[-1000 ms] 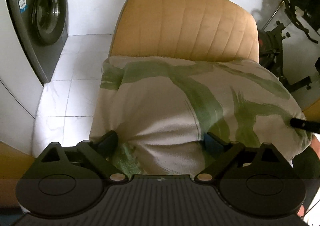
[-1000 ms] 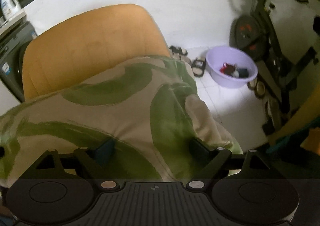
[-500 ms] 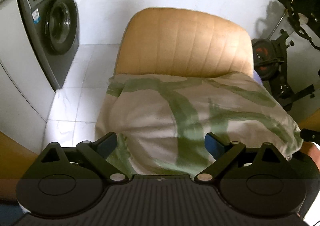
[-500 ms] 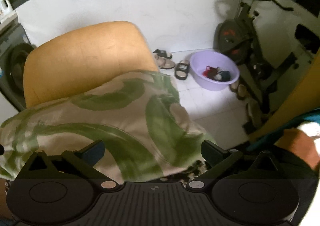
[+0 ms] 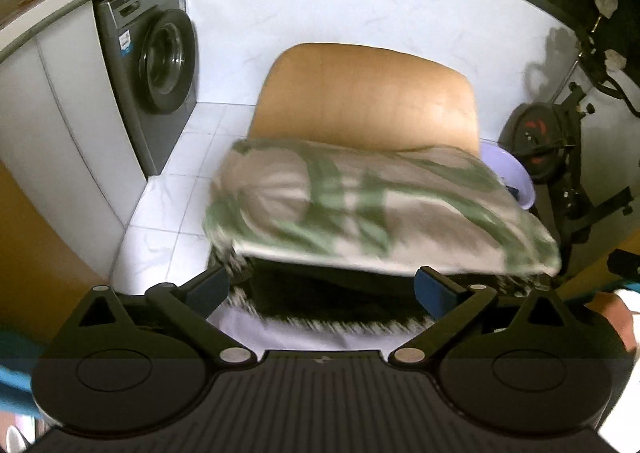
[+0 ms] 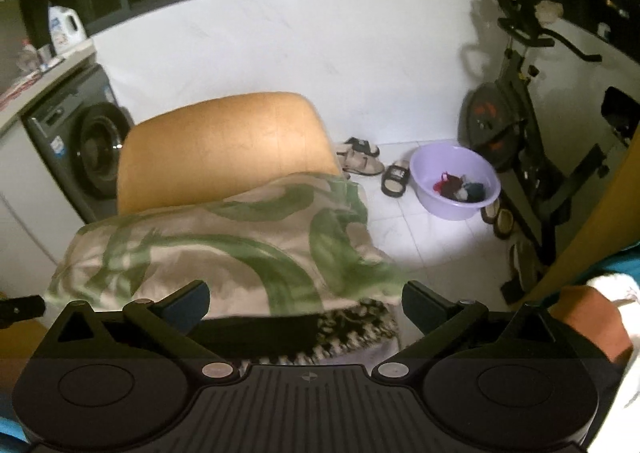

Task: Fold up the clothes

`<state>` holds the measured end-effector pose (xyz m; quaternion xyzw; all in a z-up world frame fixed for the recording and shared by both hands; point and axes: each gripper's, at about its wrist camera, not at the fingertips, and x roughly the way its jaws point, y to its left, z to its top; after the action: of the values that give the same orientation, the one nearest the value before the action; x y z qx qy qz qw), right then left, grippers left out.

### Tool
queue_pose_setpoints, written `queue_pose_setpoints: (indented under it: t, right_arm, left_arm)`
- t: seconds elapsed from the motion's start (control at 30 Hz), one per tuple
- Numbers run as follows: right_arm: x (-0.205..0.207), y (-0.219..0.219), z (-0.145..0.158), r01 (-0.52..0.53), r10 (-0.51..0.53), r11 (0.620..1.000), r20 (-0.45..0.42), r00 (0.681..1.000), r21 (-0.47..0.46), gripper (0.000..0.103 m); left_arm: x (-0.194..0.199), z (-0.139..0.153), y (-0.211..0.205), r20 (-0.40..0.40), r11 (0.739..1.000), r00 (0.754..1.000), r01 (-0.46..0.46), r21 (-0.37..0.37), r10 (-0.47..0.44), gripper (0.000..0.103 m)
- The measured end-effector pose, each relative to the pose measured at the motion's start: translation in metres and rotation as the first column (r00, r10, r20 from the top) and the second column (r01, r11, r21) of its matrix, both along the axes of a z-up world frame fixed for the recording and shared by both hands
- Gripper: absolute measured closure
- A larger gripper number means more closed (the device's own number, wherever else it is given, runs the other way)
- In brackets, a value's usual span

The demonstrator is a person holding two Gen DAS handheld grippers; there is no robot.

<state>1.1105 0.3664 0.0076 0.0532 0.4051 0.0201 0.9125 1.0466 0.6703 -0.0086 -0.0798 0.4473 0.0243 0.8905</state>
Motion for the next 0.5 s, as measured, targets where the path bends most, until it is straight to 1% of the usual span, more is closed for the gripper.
queue_pose_setpoints:
  t: [0.13,0.27,0.43,0.5]
  right_arm:
    - [-0.043,-0.022,0.018,-0.021,0.021,1.0,0.024,0.999,-0.001,0.001]
    - [-0.097,-0.048,0.035,-0.016,0.015,1.0,0.076,0.997,0.019,0.001]
    - [-0.157,-0.073,0.041,-0.057,0.056,0.998,0.035,0.998,0.028,0.001]
    - [-0.184,-0.078,0.041,-0.059,0.059,0.998,0.019,0.998,0.015,0.001]
  left_arm:
    - [-0.049,0.013,-0.035,0.022,1.0,1.0,-0.011,0.012,0.011,0.002]
    - [-0.1,0.021,-0.066,0.027,0.999,0.999,-0.035,0.017,0.035,0.002]
    - [-0.167,0.033,-0.092,0.001,0.997,0.997,-0.071,0.037,0.071,0.002]
    - [-0.192,0.039,-0.1,0.002,0.996,0.998,-0.058,0.062,0.058,0.002]
